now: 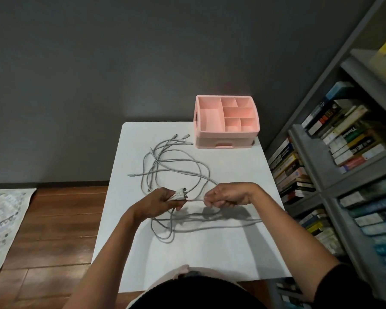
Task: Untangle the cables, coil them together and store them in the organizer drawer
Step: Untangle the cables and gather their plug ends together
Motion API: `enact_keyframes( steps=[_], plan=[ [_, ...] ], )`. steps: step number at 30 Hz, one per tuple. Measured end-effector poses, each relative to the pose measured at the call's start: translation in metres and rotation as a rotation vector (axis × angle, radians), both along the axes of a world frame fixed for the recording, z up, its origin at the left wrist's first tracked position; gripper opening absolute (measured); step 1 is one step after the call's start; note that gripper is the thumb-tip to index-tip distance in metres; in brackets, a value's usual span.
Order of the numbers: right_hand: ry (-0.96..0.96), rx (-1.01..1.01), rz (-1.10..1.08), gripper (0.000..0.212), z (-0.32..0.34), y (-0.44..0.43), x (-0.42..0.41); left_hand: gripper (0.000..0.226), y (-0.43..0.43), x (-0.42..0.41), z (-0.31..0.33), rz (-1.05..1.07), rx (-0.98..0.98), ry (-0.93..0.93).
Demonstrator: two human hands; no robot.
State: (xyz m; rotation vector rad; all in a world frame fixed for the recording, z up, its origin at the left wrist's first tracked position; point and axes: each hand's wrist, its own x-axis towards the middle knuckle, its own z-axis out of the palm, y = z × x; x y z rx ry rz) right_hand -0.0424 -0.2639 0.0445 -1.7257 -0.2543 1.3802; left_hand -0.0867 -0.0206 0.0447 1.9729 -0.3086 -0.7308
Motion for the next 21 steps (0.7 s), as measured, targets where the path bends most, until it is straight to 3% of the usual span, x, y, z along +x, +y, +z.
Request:
enact_keyframes(
  steps=[4, 7, 21],
  plan=[
    [0.080, -0.055, 0.032, 0.025, 0.003, -0.024, 0.009, 0.021, 0.010, 0.007, -0.001, -0.034, 0.074, -0.057],
    [0.086, -0.089, -0.019, 0.026, 0.005, -0.046, 0.014, 0.034, 0.032, 0.007, -0.007, 0.019, 0.113, -0.099],
    [-0.027, -0.149, -0.053, 0.024, 0.007, -0.081, 0.017, 0.034, 0.046, -0.001, -0.011, 0.086, 0.145, -0.086]
  ],
)
